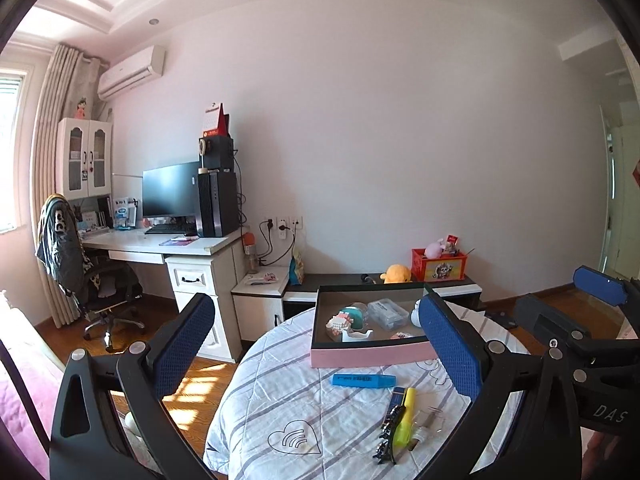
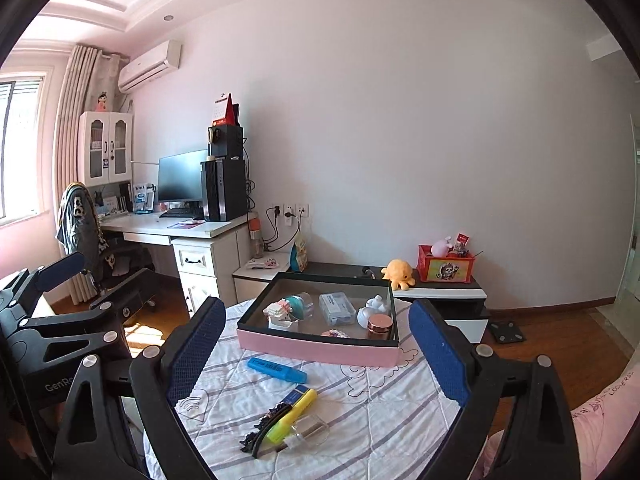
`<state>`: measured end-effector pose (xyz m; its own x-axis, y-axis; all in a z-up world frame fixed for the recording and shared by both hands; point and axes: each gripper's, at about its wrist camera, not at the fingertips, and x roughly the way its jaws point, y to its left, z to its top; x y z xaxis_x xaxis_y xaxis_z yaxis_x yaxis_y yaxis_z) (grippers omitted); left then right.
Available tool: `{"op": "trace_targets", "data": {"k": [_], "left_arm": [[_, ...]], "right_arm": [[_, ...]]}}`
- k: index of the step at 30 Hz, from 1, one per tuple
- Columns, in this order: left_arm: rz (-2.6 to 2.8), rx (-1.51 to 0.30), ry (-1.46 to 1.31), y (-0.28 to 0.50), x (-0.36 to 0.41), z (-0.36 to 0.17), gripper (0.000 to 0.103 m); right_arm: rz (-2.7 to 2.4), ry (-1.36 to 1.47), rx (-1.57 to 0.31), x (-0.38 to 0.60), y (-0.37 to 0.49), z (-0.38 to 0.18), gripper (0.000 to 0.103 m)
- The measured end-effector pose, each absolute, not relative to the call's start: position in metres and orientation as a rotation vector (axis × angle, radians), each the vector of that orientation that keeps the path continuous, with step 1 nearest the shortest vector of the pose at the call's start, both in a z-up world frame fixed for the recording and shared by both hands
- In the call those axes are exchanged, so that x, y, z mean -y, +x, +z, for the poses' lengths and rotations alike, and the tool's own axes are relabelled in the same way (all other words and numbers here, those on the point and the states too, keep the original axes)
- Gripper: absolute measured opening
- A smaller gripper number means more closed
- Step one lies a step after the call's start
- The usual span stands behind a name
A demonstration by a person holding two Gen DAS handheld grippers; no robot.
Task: Organize rigid objects
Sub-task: 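Lift both open tools up and away from the pink box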
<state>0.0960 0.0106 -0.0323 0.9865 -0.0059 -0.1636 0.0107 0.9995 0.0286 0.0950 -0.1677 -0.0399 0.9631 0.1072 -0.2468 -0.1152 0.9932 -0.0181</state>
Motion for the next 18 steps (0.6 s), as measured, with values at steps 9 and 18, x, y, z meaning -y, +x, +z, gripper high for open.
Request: {"op": "trace_targets", "data": {"k": [9, 18], "left_arm": [[-0.029, -0.122, 0.001, 0.043, -0.015, -0.023, 0.103], [-0.011, -0.087, 0.021, 0.028, -0.010, -0.020, 0.103]], "right_arm": [[0.092, -0.037, -0.177, 0.164, 0.035, -0.031, 0.094], [0.084, -0.036, -0.155, 0.165, 0.018, -0.026, 0.095]]}}
